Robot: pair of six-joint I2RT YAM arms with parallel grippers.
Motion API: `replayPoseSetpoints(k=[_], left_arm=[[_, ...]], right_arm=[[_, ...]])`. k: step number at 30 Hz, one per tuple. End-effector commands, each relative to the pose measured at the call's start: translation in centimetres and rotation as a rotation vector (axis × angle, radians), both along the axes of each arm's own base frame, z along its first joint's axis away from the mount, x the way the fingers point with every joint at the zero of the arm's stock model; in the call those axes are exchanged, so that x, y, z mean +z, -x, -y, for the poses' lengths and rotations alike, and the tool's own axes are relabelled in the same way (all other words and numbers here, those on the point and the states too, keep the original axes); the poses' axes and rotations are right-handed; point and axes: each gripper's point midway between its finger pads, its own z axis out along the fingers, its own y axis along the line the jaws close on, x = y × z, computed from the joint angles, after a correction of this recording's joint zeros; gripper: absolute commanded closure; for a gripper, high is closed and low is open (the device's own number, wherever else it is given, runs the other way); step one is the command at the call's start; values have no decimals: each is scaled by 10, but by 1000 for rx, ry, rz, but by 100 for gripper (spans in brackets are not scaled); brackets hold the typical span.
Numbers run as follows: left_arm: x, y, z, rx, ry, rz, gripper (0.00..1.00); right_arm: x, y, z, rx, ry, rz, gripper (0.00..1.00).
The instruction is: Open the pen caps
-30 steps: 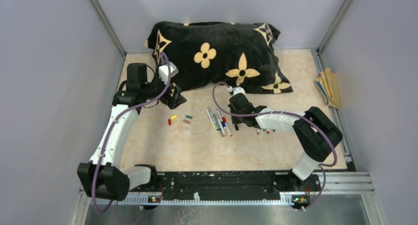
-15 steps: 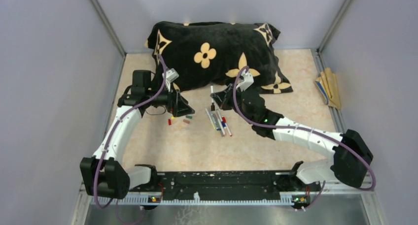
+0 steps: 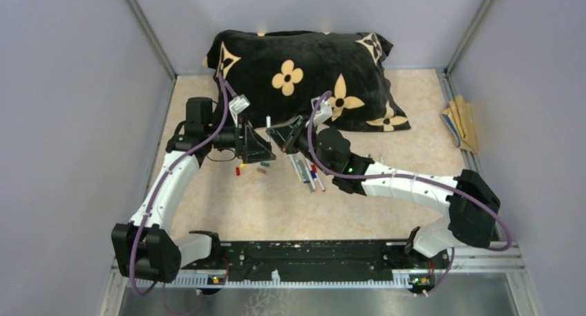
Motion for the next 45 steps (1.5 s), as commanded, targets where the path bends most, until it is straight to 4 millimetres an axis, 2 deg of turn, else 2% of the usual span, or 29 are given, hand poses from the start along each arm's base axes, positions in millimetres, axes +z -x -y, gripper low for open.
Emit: replayPoseSetpoints(k=[1,4,9,13,14,17,22,24,27,31,34,40,45], left_arm=[[5,11,4,-52,40,2,20],[6,13,4,-67,49,6,34],[3,9,2,-58,12,70,67],[-6,4,-5,-42,-65,144,100],[-8,2,-6,-43,-85,165,100],[-12,-1,-12,-46,-140,224,100],[-23,-11,-24,-47,-271,354,100],[-31,-15,-30,-56,-338,406,100],[-42,-15,-37,-100,-419,495,100],[-50,-10,-35,-182,-521,651,100],[-51,-6,-29,-246,-593,757,100],[-41,-2,-20,-311,-623,809,100],[-45,0,-22,-345,-673,842,100]], right_arm=[[33,4,-14,5,-106,27,100],[30,5,-18,10,-110,21,100],[27,6,-12,-20,-99,21,100],[24,4,0,-55,-57,10,100],[24,2,3,-59,-45,7,96],[22,-1,9,-21,-13,-22,71],[26,4,17,136,39,-67,58],[27,6,22,203,83,-85,56],[15,12,26,322,174,-164,53],[5,26,20,495,246,-256,51],[-5,37,11,598,266,-310,50],[-15,45,4,691,290,-348,50],[-17,55,4,755,295,-366,51]])
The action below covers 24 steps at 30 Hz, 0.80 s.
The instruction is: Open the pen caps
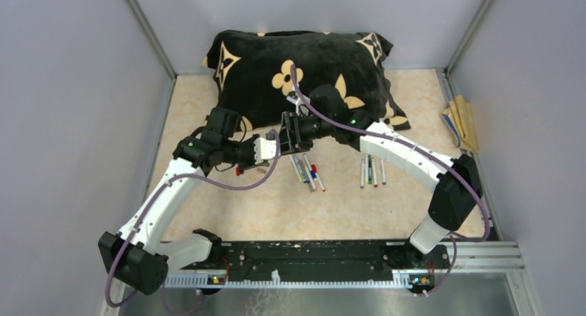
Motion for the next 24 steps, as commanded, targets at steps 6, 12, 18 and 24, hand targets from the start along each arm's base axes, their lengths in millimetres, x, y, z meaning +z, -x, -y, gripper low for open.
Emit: replayPoseSetpoints(k=[6,12,18,24], left_arm=[[2,-2,-4,-51,-100,100,100],[4,-4,-5,-66,-125,135,100],[5,-3,-6,-90,-156,170,100],[2,2,-6,-126,-196,188,100]], right_arm=[[18,26,-3,165,-52,-27,54],[7,30,-3,195,-40,-63,59],[0,28,-7,202,-27,-86,69],[-8,27,-10,209,-22,-110,69]])
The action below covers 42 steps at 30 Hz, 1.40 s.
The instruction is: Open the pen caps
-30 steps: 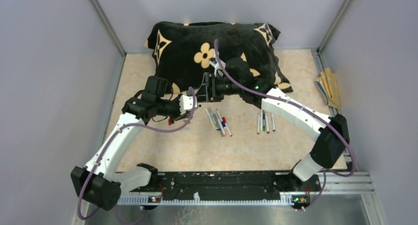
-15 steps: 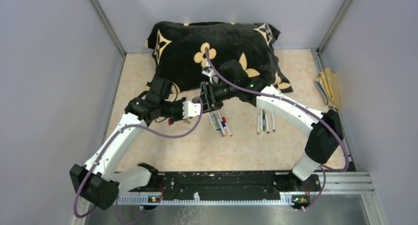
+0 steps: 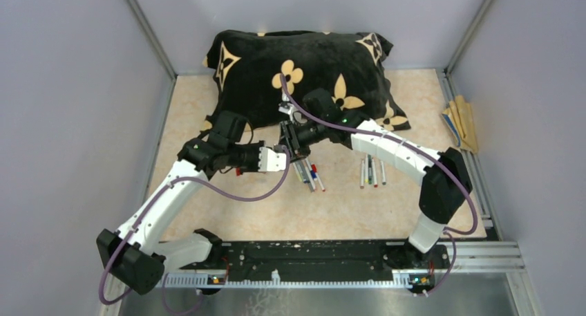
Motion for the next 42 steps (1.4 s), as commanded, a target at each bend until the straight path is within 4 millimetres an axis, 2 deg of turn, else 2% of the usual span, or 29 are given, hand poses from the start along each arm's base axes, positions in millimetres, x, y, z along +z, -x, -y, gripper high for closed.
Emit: replayPoseSetpoints(k=[1,4,6,10,11,13,14,16,19,24,30,36,42], left_arm=[[11,6,0,-50,-27,44,100],[9,8,1,-66,-51,59,100],[11,7,2,-66,-52,64,100],[14,5,3,-67,-46,68,100],[15,5,4,-66,-43,65,95],[15,9,4,-69,-45,50,44],[16,11,3,-73,-44,40,33],[19,23,2,-96,-41,4,27],[21,35,2,-147,-37,-23,25],[19,40,5,-165,-22,-39,26],[17,53,11,-210,14,-88,32],[17,62,9,-230,12,-124,36],[17,60,8,-209,14,-110,43]], right_arm=[[12,-2,-9,29,-40,21,69],[9,-4,-10,30,-34,15,70],[8,-4,-10,30,-29,16,74],[6,-4,-8,29,-14,25,100],[5,-4,-6,29,-10,28,100],[3,-3,-3,31,1,38,100],[2,-1,-1,35,6,46,100],[-1,1,5,49,18,68,100],[-6,5,12,86,2,116,100],[-11,19,16,143,-83,141,100],[3,24,14,162,-179,177,100],[13,24,14,151,-232,220,100],[14,25,18,149,-259,220,100]])
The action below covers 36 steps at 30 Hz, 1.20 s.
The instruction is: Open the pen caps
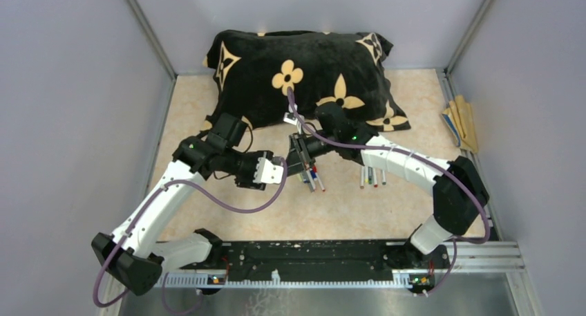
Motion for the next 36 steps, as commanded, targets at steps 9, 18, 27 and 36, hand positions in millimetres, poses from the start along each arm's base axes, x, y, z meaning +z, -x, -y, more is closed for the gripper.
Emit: replayPoseSetpoints(k=[9,18,27,36], left_arm=[[16,-5,10,0,57,34,86],[-12,-31,-14,83,-79,149,100],[-40,-68,-52,177,-170,153,100],[-58,-90,-60,268,-122,88,100]], right_arm=[[25,0,4,9,-90,60,100],[19,-9,23,-75,-38,70,100],[6,0,53,-136,35,73,100],[-31,-53,98,-491,272,272,100]])
